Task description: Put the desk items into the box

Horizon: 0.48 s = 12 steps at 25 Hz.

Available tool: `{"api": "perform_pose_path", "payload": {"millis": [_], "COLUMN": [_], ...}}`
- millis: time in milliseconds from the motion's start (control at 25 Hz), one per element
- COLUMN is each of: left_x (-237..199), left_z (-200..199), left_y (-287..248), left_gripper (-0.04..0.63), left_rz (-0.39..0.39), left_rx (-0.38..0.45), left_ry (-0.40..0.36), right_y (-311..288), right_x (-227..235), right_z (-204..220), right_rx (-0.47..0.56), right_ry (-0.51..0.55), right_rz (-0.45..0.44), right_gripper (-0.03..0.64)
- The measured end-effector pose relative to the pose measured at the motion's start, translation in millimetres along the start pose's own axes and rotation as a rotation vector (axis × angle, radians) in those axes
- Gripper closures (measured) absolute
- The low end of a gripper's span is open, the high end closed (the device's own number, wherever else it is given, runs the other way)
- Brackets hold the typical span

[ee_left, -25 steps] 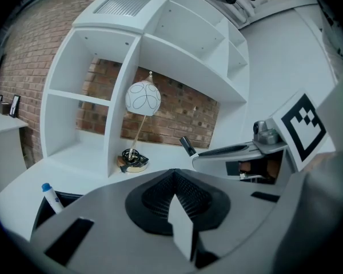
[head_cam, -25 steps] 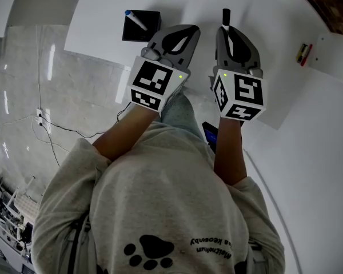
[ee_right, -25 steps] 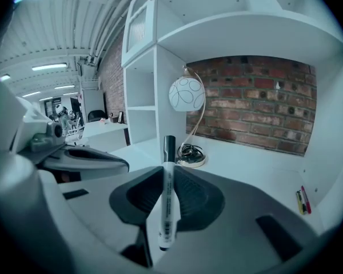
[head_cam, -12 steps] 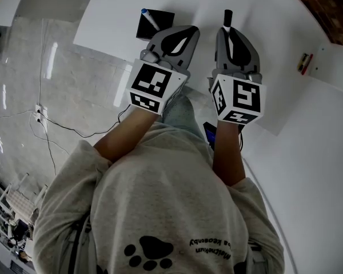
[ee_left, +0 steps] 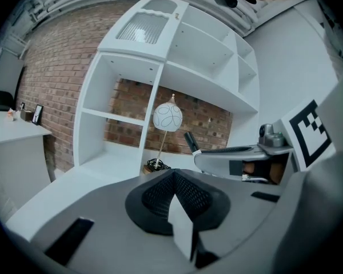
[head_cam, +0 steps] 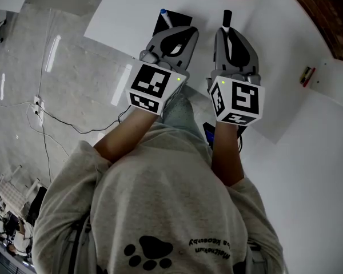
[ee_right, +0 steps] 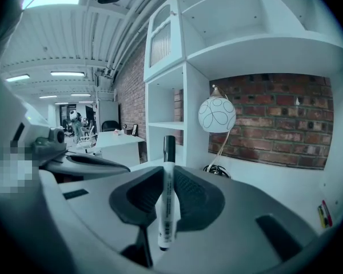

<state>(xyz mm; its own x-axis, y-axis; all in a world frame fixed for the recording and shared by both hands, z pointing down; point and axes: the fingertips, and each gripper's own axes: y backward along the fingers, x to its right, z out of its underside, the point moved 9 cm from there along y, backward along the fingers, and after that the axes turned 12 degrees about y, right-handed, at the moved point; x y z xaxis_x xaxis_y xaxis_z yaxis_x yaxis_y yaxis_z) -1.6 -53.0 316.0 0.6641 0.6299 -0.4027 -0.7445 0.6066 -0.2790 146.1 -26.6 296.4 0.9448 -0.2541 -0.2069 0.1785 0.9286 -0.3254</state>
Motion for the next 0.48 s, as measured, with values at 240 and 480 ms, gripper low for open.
{"api": "perform_pose_path", "payload": {"millis": [240,480], "left_x": [-15.5,-32.5], "left_z": [-6.3,-11.5], "left_y": [12.0,20.6], "left_gripper": [0.588,0.588], "left_rz": [-0.040,-0.074], "left_rx": [0.020,0.034], "left_ry": [0.007,0.020], "right_y": [-14.3,-30.0], "right_x": [-14.5,-26.2], "right_z": [-10.0,-19.2], "right_rx": [0.021,0.032], "right_ry": [0.011,0.023], "right_rz": [-0.041,-0.075], "right_gripper": [0.545,0.545]}}
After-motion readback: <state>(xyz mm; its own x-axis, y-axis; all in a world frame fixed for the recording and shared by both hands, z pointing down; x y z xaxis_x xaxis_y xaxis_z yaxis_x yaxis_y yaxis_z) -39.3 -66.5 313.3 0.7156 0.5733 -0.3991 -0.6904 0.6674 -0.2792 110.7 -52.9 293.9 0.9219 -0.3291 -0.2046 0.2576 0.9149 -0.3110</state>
